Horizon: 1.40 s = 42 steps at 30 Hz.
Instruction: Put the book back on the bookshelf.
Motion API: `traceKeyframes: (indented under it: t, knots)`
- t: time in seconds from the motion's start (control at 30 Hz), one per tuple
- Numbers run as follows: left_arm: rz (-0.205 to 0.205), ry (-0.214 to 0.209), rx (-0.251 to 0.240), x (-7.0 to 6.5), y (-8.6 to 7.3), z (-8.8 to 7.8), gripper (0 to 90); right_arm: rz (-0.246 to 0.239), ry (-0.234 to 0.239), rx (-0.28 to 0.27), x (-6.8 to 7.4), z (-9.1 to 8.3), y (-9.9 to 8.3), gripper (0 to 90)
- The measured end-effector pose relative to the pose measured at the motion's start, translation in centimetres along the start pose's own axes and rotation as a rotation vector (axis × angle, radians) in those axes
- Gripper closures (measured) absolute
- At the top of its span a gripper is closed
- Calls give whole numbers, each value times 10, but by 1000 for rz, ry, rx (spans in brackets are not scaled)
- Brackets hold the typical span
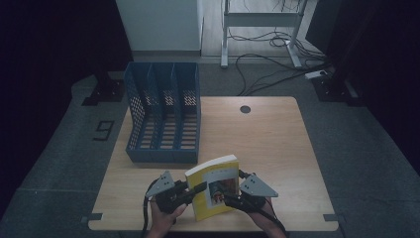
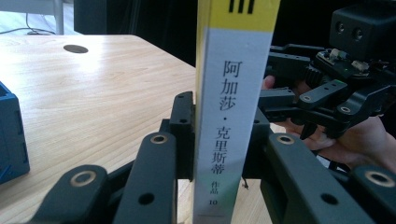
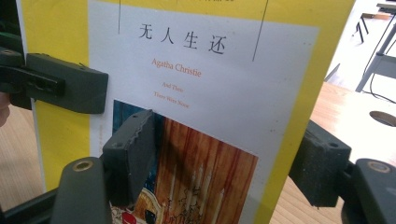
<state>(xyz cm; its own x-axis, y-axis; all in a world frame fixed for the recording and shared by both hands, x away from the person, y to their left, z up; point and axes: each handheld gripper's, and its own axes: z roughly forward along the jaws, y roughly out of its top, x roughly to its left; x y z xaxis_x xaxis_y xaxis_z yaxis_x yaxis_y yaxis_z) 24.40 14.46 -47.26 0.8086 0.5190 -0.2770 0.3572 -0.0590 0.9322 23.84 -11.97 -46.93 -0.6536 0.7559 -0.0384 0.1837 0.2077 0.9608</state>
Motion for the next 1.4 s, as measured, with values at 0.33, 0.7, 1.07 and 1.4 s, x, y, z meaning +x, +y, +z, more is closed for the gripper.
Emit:
traceKeyframes:
  t: [0.33,0.7,1.07,1.4]
  knots:
    - [22,3,-1,-4,1,0,731,-5,5,3,1,-1,1,290]
    - [37,5,3,-6,2,-1,744,-10,4,2,3,-1,4,290]
    - [71,26,5,-8,5,-3,743,-10,-4,-11,5,0,9,293]
    - [80,29,0,-10,7,-4,743,-29,11,-35,3,-1,12,298]
